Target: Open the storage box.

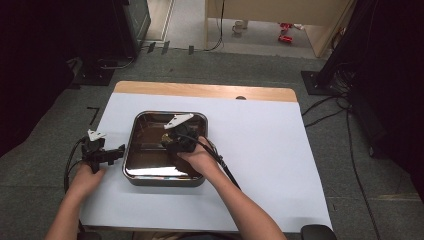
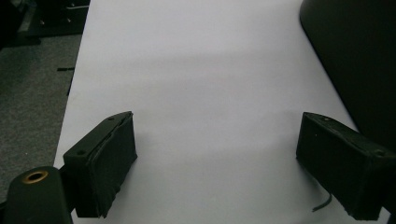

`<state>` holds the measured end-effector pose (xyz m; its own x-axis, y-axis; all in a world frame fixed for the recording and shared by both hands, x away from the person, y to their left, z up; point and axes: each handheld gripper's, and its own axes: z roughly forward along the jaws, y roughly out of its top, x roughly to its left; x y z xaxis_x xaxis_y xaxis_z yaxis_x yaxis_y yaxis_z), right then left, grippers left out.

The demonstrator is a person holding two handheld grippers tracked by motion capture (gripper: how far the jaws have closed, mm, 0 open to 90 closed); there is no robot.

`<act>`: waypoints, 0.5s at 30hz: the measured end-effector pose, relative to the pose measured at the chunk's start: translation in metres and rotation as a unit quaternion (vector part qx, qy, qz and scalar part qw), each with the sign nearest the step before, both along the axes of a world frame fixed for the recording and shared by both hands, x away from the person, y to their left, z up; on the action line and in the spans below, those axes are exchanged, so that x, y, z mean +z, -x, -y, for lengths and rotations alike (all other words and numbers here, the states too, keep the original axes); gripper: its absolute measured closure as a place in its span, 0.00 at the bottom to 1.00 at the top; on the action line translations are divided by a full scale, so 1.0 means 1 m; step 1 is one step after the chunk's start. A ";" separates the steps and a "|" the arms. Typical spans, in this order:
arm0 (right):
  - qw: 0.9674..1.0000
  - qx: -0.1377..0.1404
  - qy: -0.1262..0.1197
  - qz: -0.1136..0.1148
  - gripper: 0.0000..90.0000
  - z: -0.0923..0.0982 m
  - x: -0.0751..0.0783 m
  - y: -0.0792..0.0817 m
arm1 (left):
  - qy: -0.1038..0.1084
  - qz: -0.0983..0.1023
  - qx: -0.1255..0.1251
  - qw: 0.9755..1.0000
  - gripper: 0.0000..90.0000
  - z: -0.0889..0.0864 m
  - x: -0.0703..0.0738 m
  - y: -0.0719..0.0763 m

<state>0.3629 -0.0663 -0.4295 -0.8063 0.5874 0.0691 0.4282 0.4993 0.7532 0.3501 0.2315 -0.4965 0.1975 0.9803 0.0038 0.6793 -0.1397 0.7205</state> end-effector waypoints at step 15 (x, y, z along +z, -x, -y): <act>1.000 0.003 0.018 0.011 0.65 -0.001 0.019 0.004 | 0.001 0.000 0.001 1.000 0.13 0.000 0.000 0.000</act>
<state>0.3592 -0.0649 -0.4108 -0.8114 0.5838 0.0305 0.4089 0.5296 0.7432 0.3500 0.2313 -0.4966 0.1958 0.9806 0.0013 0.6795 -0.1367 0.7209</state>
